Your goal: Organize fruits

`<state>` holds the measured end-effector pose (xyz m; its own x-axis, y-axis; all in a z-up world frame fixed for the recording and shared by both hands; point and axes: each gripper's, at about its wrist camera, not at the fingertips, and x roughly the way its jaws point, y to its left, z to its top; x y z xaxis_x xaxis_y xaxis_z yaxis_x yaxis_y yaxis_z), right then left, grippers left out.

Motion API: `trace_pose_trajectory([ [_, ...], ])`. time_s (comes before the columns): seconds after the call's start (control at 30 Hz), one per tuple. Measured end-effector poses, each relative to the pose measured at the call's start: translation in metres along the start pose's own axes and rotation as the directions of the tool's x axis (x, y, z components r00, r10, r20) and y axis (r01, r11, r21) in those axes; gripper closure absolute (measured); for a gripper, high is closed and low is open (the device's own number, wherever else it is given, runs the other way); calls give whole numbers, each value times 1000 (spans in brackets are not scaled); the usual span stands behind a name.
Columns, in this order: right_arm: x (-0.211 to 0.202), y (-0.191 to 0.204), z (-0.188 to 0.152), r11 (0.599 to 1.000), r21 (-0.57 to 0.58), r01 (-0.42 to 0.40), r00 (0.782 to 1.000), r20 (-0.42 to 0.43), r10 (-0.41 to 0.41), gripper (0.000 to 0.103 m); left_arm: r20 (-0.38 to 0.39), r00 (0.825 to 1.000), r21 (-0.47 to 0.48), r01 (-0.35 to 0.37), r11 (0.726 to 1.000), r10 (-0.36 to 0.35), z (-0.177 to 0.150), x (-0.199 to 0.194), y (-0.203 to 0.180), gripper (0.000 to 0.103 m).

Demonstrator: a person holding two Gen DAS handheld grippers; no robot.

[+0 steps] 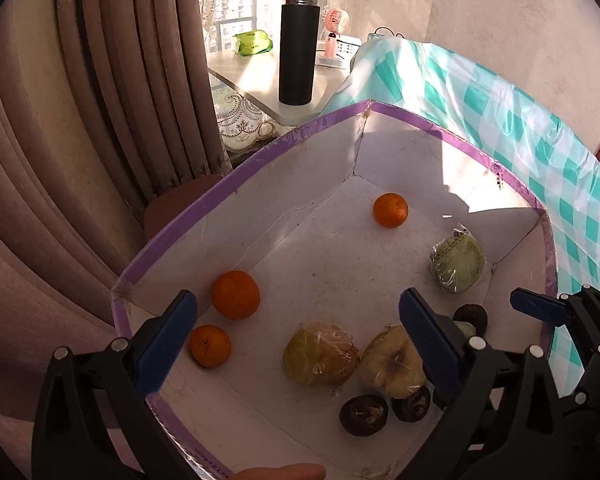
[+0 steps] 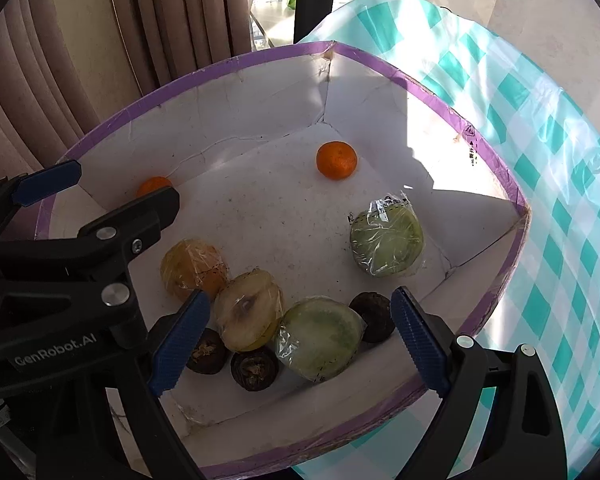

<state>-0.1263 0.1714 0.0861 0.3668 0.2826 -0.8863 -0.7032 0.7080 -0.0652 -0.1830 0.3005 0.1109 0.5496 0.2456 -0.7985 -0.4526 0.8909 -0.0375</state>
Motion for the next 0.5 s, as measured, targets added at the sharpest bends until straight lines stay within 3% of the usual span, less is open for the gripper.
trace_pose_trajectory([
  [0.23, 9, 5, 4, 999, -38, 31, 998, -59, -33, 14, -113, 993, -36, 22, 999, -26, 1, 18, 6, 2],
  [0.5, 15, 4, 6, 999, -31, 10, 995, -99, -13, 14, -150, 988, -40, 35, 999, -41, -4, 26, 7, 2],
])
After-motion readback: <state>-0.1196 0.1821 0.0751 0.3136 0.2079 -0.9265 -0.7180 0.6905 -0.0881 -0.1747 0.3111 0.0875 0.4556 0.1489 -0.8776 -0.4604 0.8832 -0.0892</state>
